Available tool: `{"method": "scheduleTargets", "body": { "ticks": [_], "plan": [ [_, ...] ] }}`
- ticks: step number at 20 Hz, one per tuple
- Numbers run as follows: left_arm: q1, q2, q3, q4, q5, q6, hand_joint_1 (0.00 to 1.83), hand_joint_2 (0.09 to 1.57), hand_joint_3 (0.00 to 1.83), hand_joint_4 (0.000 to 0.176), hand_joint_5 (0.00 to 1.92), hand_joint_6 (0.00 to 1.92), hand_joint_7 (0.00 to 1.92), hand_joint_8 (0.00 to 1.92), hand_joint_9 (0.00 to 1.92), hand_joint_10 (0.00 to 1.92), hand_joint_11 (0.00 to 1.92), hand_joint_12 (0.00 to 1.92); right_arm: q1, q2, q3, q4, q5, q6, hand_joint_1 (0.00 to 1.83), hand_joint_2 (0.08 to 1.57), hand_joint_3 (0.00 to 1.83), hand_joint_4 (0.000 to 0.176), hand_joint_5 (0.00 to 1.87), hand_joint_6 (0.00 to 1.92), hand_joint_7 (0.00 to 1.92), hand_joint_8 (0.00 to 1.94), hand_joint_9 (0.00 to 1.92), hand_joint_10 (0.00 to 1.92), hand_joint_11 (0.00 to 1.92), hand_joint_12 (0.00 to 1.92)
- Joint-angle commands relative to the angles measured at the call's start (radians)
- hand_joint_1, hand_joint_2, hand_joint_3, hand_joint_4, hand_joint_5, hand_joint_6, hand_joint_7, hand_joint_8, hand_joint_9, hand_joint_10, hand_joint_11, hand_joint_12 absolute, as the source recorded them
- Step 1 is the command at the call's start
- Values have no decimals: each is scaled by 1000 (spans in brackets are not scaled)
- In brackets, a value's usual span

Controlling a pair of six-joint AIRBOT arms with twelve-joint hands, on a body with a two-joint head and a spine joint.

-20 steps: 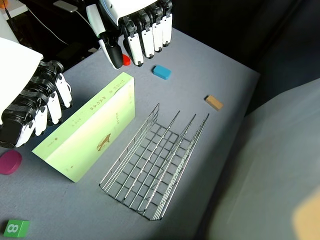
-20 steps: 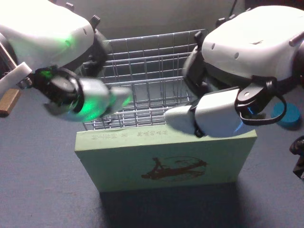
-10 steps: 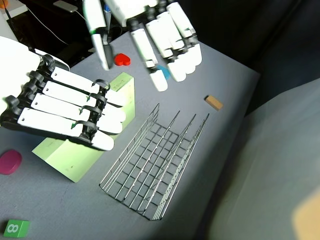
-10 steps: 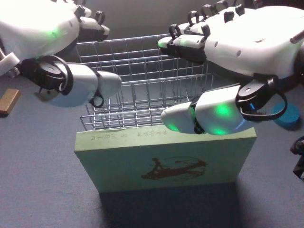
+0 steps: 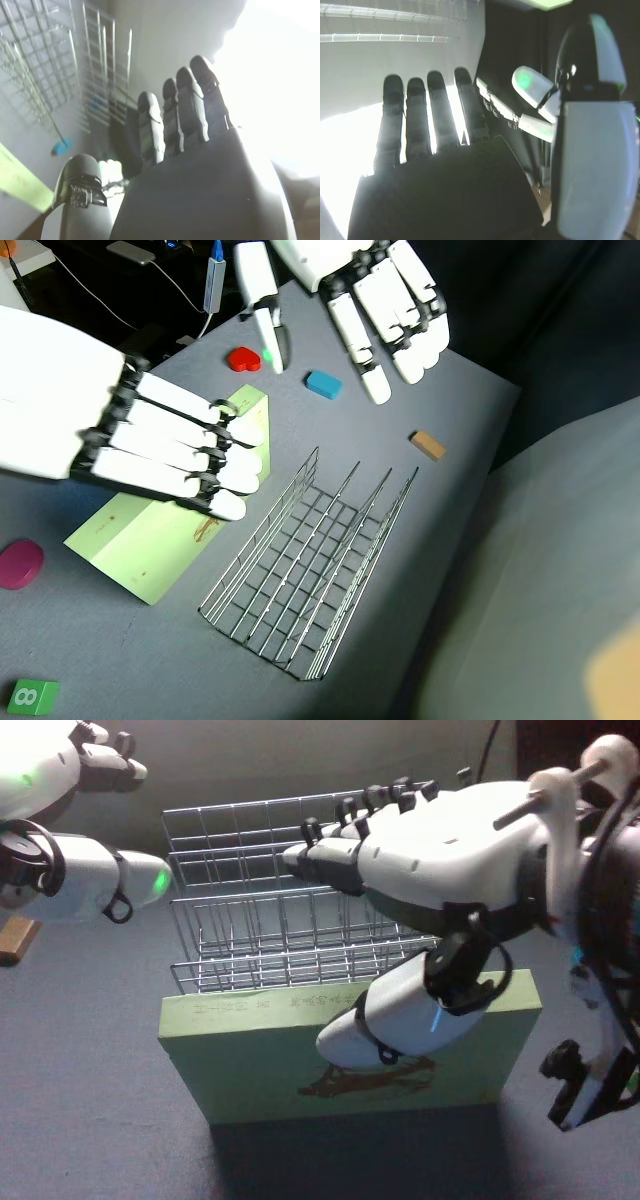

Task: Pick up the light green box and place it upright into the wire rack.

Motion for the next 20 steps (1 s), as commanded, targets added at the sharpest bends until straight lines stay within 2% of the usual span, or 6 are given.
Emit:
{"method": "scheduleTargets", "body": {
  "ticks": [1, 4, 9, 12, 14, 20],
  "plan": [
    [-16, 4, 6, 71, -17, 13, 0, 1249, 0, 72, 301, 1, 196, 1, 172, 1, 0, 612, 18, -6, 5, -37, 17, -3, 685, 892, 0, 32, 31, 0, 0, 0, 0, 0, 0, 260],
    [-16, 6, 21, 71, -12, 50, 0, 1249, 0, 72, 295, 0, 196, 0, 172, 0, 0, 611, 32, -48, 31, 0, 10, -5, 787, 872, 0, 32, 16, 0, 0, 0, 0, 0, 0, 258],
    [-19, 40, 32, 70, 0, 125, 0, 1252, 1, 72, 290, 0, 195, 1, 170, 0, 0, 604, 41, -135, 103, 99, -4, -27, 812, 878, 0, 33, 8, 0, 0, 0, 0, 0, 0, 269],
    [-49, 45, 43, -26, 12, 299, 0, 1252, 1, 72, 290, 0, 195, 0, 170, 0, 0, 603, 42, -176, 137, 139, -8, -22, 813, 878, 0, 33, 8, 0, 0, 0, 0, 0, 0, 244],
    [-74, 45, 46, -64, 14, 379, 1, 1254, 1, 72, 292, 1, 196, 1, 168, 0, 0, 601, 32, -200, 147, 139, -11, -16, 813, 881, 0, 33, 7, 0, 0, 0, 0, 0, 0, 214],
    [-78, 45, 44, -68, 20, 419, 16, 1251, 0, 71, 296, 1, 203, 2, 169, 0, 0, 599, 10, -227, 170, 138, -11, 1, 815, 904, 5, 30, 4, 0, 0, 0, 0, 0, 0, 262]
  ]
}}
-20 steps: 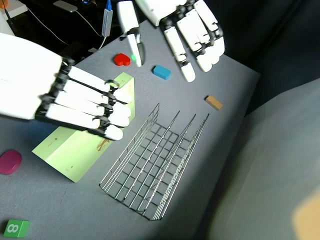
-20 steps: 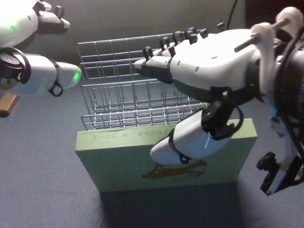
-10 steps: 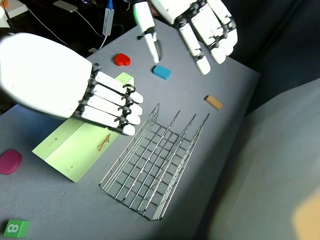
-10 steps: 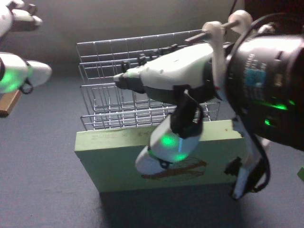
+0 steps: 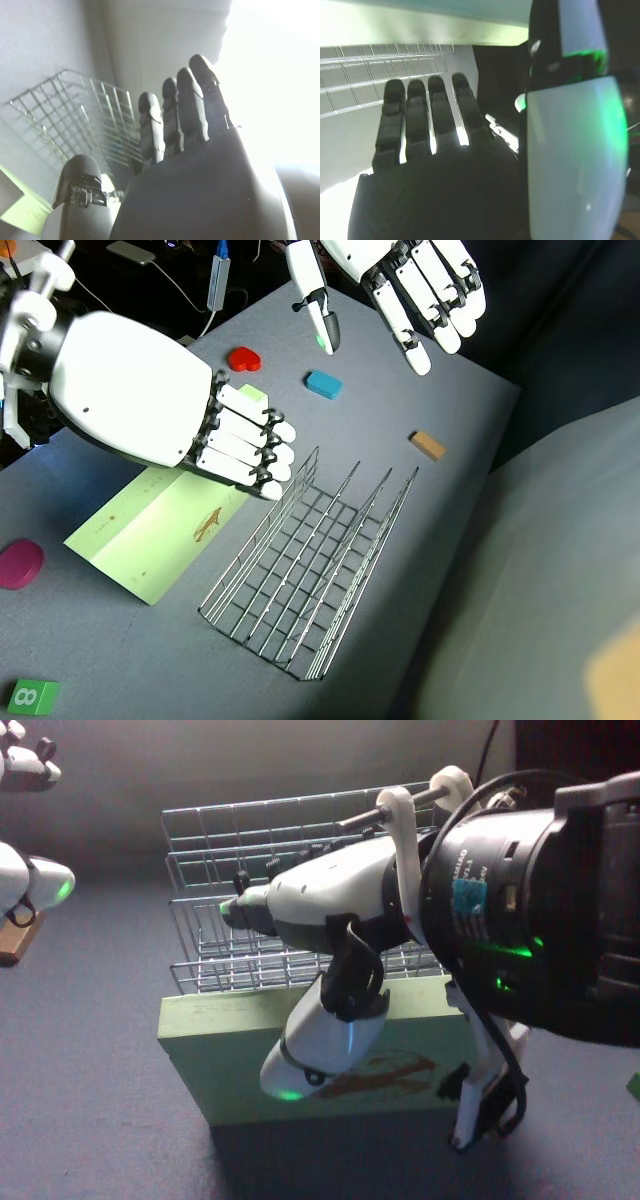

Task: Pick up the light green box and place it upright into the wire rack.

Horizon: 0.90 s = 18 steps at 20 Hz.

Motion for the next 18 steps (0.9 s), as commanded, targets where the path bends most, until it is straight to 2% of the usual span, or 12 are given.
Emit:
{"method": "scheduleTargets", "body": {
  "ticks": [1, 6, 7, 8, 10, 11, 13, 14, 16, 17, 18],
  "plan": [
    [-14, 2, 1, 71, -21, 18, 17, 1251, 0, 71, 298, 1, 208, 2, 177, 2, 0, 623, 0, -2, 4, -57, 43, 9, 813, 907, 6, 30, 5, 0, 0, 0, 0, 0, 0, 268],
    [-13, 2, 4, 71, -15, 25, 27, 1247, 0, 71, 310, 3, 220, 3, 193, 5, 0, 653, -21, -3, 8, -112, 46, 19, 816, 927, 6, 28, 31, 4, 6, 1, 6, 2, 0, 365],
    [-13, 2, 5, 71, -17, 26, 29, 1245, 0, 71, 303, 0, 218, 2, 194, 4, 0, 655, -24, -3, 11, -112, 47, 20, 828, 958, 10, 16, 77, 11, 58, 9, 65, 13, 0, 524],
    [-13, 2, 6, 71, -19, 26, 29, 1245, 0, 71, 303, 0, 218, 2, 194, 4, 0, 655, -28, -3, 13, -112, 47, 20, 828, 958, 10, 16, 77, 11, 58, 9, 65, 13, 0, 524],
    [-13, 1, 6, 71, -28, 27, 29, 1245, 0, 71, 302, 0, 218, 2, 194, 4, 0, 655, -39, -4, 15, -112, 47, 20, 873, 975, 7, 3, 115, 10, 113, 11, 120, 16, 0, 688],
    [-12, 1, 4, 70, -28, 27, 29, 1246, 0, 71, 301, 0, 218, 1, 194, 3, 0, 655, -44, -5, 17, -112, 47, 20, 945, 1004, 3, 0, 261, 13, 263, 8, 267, 18, 0, 933],
    [-10, 1, 2, 66, -28, 29, 28, 1247, 0, 71, 301, 0, 218, 1, 194, 3, 0, 655, -45, -5, 18, -112, 47, 20, 995, 1003, 0, 0, 388, 15, 419, 9, 389, 21, 4, 1149],
    [-7, 1, 0, 66, -30, 31, 28, 1249, 0, 70, 302, 0, 218, 1, 192, 2, 0, 653, -44, -5, 18, -112, 47, 20, 1012, 1010, 1, 0, 445, 14, 478, 6, 435, 19, 44, 1175],
    [-7, 1, 1, 10, -36, 100, 27, 1251, 1, 71, 303, 1, 219, 2, 193, 2, 0, 653, -48, -6, 18, -112, 47, 19, 1028, 1034, 5, 0, 481, 11, 516, 4, 475, 18, 83, 1181],
    [-7, 1, 1, 2, -42, 107, 25, 1254, 2, 71, 302, 0, 218, 1, 193, 2, 0, 651, -50, -6, 18, -112, 47, 19, 1061, 1070, 4, 0, 618, 20, 691, 15, 646, 39, 237, 1189],
    [-8, 0, 1, 2, -43, 107, 25, 1254, 2, 71, 302, 0, 219, 1, 193, 2, 0, 651, -50, -6, 18, -112, 47, 19, 1078, 1077, 2, 0, 695, 21, 774, 14, 732, 51, 302, 1209]
  ]
}}
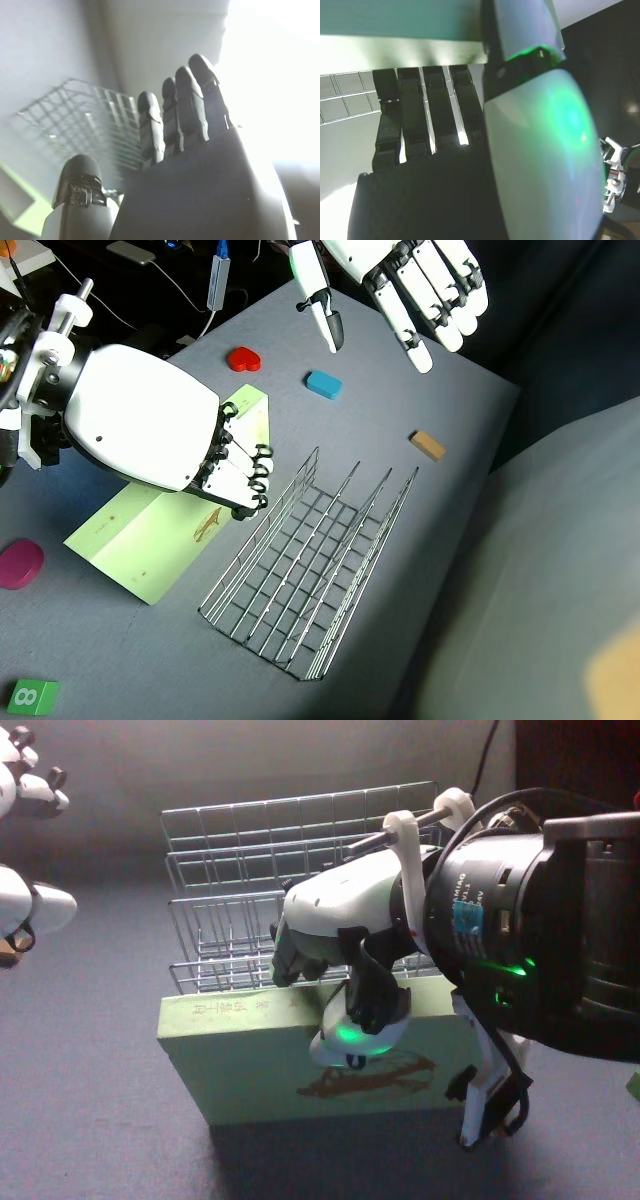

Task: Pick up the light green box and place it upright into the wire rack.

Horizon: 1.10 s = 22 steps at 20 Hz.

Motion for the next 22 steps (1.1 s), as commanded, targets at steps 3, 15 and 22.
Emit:
{"method": "scheduleTargets", "body": {
  "ticks": [3, 15, 22],
  "plan": [
    [-16, 0, 1, 82, -35, 2, 26, 1254, 1, 71, 299, 0, 214, 0, 186, 0, 0, 624, 8, -2, 0, -57, 39, 0, 1209, 1156, 0, 0, 861, 1012, 980, 1052, 895, 630, 633, 1458],
    [-24, -3, 2, 82, -25, 1, 13, 1256, 1, 72, 289, 0, 203, 0, 181, 0, 0, 596, 104, 87, -50, -47, 60, -61, 1254, 1141, 0, 0, 868, 968, 1009, 1189, 864, 1317, 746, 1617],
    [-24, -3, 19, 82, -17, 1, 8, 1259, 1, 71, 288, 0, 202, 0, 180, 0, 0, 599, 255, 125, -54, -46, 59, -128, 1252, 1149, 0, 0, 860, 985, 989, 1210, 839, 1326, 735, 1616]
  ]
}}
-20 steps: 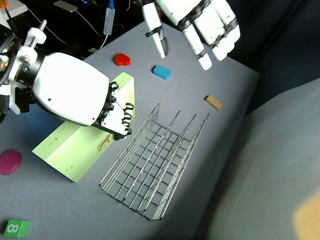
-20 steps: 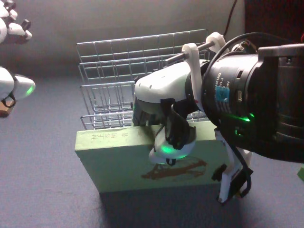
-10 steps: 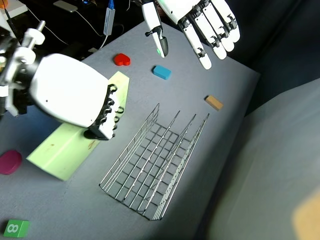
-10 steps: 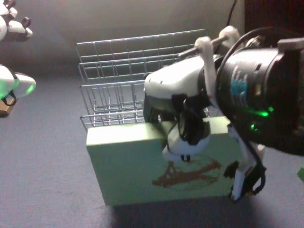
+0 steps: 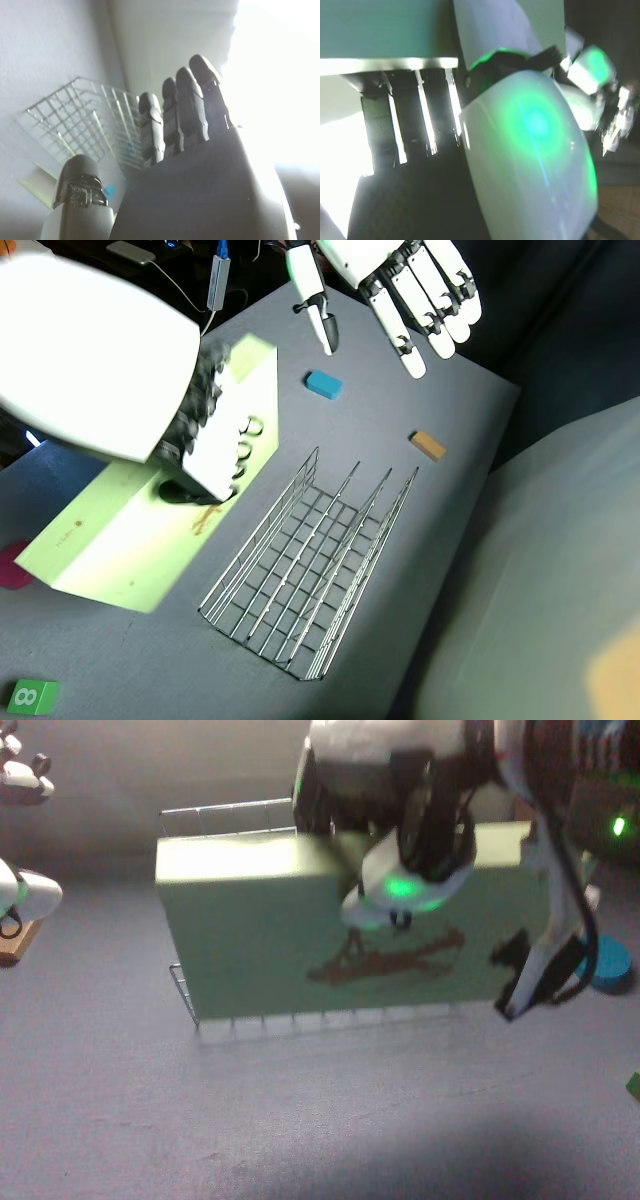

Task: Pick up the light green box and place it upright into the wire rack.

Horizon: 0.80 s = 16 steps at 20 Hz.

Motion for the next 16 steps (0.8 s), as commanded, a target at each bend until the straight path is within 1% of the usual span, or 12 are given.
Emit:
{"method": "scheduleTargets", "body": {
  "ticks": [1, 3, 5, 6, 7, 9, 12, 16],
  "plan": [
    [-14, -2, 4, 69, -29, 3, 8, 1259, 1, 71, 287, 0, 202, 0, 181, 0, 0, 599, 24, 0, -1, -63, 53, -13, 1249, 1147, 0, 0, 865, 982, 991, 1210, 845, 1314, 738, 1614],
    [-14, -2, 4, 69, -28, 3, 11, 1259, 1, 71, 293, 1, 203, 0, 182, 0, 0, 582, 51, -3, 11, -65, 59, -38, 1248, 1147, 0, 0, 866, 981, 991, 1209, 846, 1311, 739, 1614],
    [-14, -2, 4, 69, -28, 4, 10, 1259, 1, 71, 292, 1, 203, 0, 182, 1, 0, 584, 64, -18, 34, -89, 56, -40, 1248, 1147, 0, 0, 866, 980, 991, 1210, 847, 1309, 732, 1608],
    [-14, -2, 3, 69, -28, 4, 9, 1259, 1, 71, 293, 1, 203, 0, 182, 1, 0, 584, 68, -25, 47, -97, 53, -43, 1334, 1176, 2, 0, 794, 1014, 918, 1199, 784, 1487, 731, 1608],
    [-16, -2, 3, 69, -28, 4, 9, 1260, 1, 71, 290, 0, 201, 0, 181, 0, 0, 584, 71, -36, 64, -101, 59, -57, 1351, 1186, 1, 0, 772, 1031, 896, 1209, 765, 1533, 727, 1615],
    [-17, -2, 3, 69, -28, 4, 8, 1261, 1, 71, 288, 0, 197, 0, 182, 1, 0, 587, 71, -63, 96, -120, 78, -66, 1354, 1190, 0, 0, 767, 1036, 894, 1214, 752, 1547, 709, 1618],
    [-17, -2, 3, 69, -27, 4, 6, 1262, 1, 70, 302, 5, 199, 1, 186, 2, 0, 591, 66, -104, 143, -179, 99, -68, 1354, 1190, 0, 0, 767, 1042, 899, 1204, 748, 1551, 710, 1624],
    [-16, -2, 0, 69, -25, 4, 7, 1261, 1, 71, 304, 5, 206, 3, 188, 2, 0, 595, 50, -142, 189, -181, 105, -55, 1355, 1186, 0, 0, 778, 1038, 899, 1194, 757, 1540, 709, 1616]
  ]
}}
